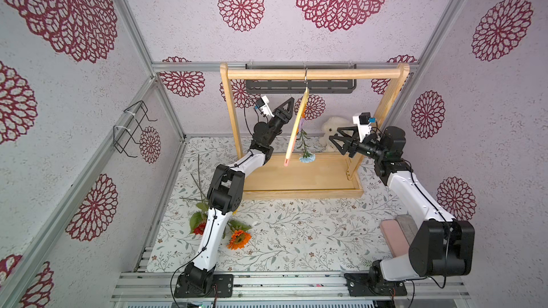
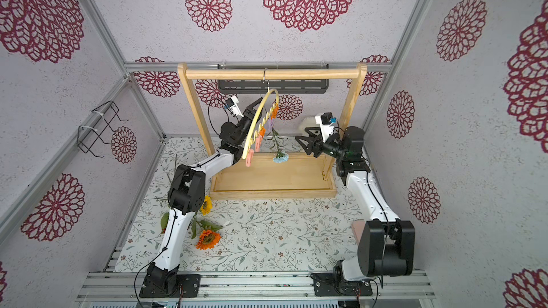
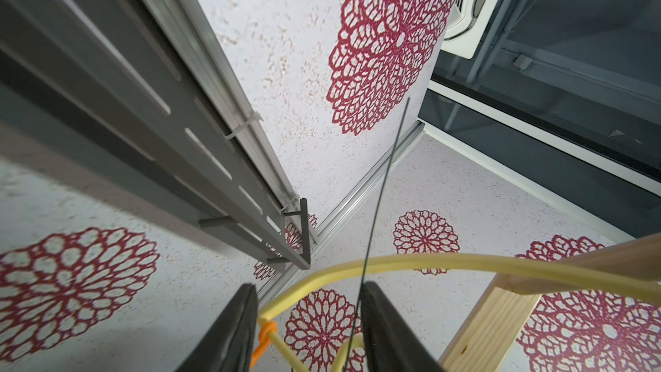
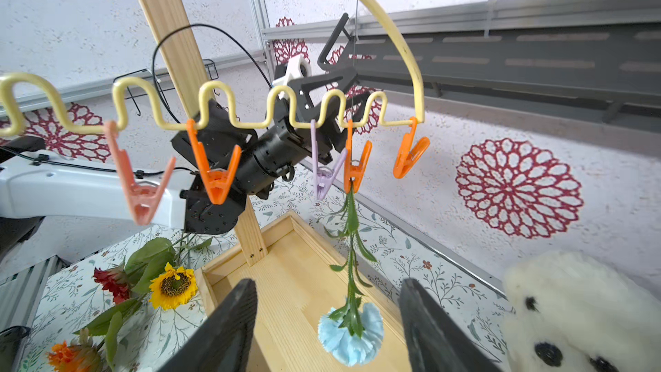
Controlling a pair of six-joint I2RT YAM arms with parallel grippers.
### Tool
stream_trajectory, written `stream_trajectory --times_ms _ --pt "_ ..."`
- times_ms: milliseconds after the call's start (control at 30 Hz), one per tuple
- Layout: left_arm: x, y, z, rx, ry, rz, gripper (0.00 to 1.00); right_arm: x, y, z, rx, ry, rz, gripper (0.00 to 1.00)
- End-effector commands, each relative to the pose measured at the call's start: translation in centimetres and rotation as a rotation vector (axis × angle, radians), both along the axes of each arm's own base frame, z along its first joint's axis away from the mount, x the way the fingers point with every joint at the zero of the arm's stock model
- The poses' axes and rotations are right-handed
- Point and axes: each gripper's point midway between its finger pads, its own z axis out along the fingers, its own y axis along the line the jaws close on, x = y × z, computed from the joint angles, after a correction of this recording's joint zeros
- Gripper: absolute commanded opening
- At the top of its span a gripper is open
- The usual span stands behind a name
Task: Dry the flowers on a clothes hanger
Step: Clamp the flower onto the hanger.
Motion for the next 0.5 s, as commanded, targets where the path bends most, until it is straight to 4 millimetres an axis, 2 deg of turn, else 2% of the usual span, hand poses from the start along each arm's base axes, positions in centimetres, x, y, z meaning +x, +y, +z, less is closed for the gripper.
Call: stream_trajectory --times_ms 0,67,133,233,467 --pt "-1.8 1.2 3.8 0.008 -0.083 0.023 0.56 -1.4 -0.7 3.4 0.03 -0.098 -0.05 0.67" --pt "-1.9 1.3 3.4 0.017 -0.076 0.025 0.6 -2.0 -0.9 3.4 0.029 -0.103 -0.065 0.67" --pt "-2.2 1.4 3.3 0.011 -0.078 0.018 0.74 -2.5 -1.1 3.3 0.02 -0.103 -0.082 0.67" --pt "-2.9 1.3 3.3 0.023 -0.085 0.002 0.81 -3.0 -1.3 3.1 0.017 -0.094 -0.096 0.67" --pt "-5.5 1.9 4.0 0.056 -0.109 -0.015 0.86 -3.6 -1.7 2.7 0.036 -0.066 -0.125 0.67"
